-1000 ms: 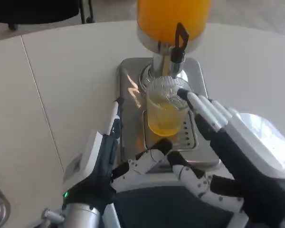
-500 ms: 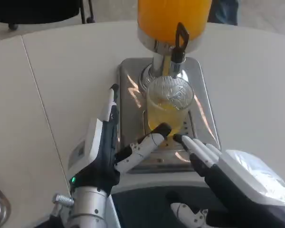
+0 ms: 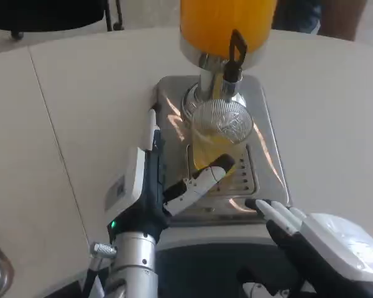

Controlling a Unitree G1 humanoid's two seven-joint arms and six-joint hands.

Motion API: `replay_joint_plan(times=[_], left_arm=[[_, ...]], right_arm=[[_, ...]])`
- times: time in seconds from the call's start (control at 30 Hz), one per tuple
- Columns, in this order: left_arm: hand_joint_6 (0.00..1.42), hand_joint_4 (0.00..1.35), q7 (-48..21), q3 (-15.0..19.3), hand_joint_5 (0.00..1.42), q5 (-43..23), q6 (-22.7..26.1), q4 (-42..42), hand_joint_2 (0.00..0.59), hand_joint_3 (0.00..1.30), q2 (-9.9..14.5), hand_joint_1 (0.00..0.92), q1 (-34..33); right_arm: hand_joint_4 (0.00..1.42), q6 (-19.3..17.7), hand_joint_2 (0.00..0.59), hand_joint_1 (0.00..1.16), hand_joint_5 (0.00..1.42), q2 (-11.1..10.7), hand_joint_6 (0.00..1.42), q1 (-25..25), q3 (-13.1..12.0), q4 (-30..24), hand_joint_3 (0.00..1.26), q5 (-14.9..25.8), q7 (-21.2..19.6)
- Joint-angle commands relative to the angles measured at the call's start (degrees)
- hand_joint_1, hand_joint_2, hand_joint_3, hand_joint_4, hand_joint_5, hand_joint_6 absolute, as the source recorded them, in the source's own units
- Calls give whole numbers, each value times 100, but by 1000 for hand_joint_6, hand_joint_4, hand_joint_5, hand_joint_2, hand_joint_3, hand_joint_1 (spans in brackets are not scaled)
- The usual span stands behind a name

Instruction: Grasp the cup under the faucet to collect the drink, then remove the cup.

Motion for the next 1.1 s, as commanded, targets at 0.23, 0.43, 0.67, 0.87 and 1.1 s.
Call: replay_joint_plan(times=[0.23,0.43,0.67,0.87,1.1], left_arm=[[413,0,290,-54,223,-126,-309,447,32,0,-45,276,-234],[449,0,296,-131,227,-161,-458,616,29,0,11,316,-392],[494,0,397,-262,252,-69,-425,762,60,0,11,442,-565],[522,0,586,-349,273,89,-285,878,67,0,-28,472,-677],[538,0,760,-482,291,215,-31,1081,66,0,-125,480,-855]], right_arm=[[0,-204,476,520,0,526,0,158,-67,-81,54,-143,127],[0,-144,465,549,0,555,0,166,-29,-81,65,-218,145],[0,-61,444,565,0,585,0,171,23,-81,69,-302,169],[0,71,438,565,0,558,0,125,46,-81,73,-333,210],[0,223,435,565,0,502,0,37,88,-81,75,-369,289]])
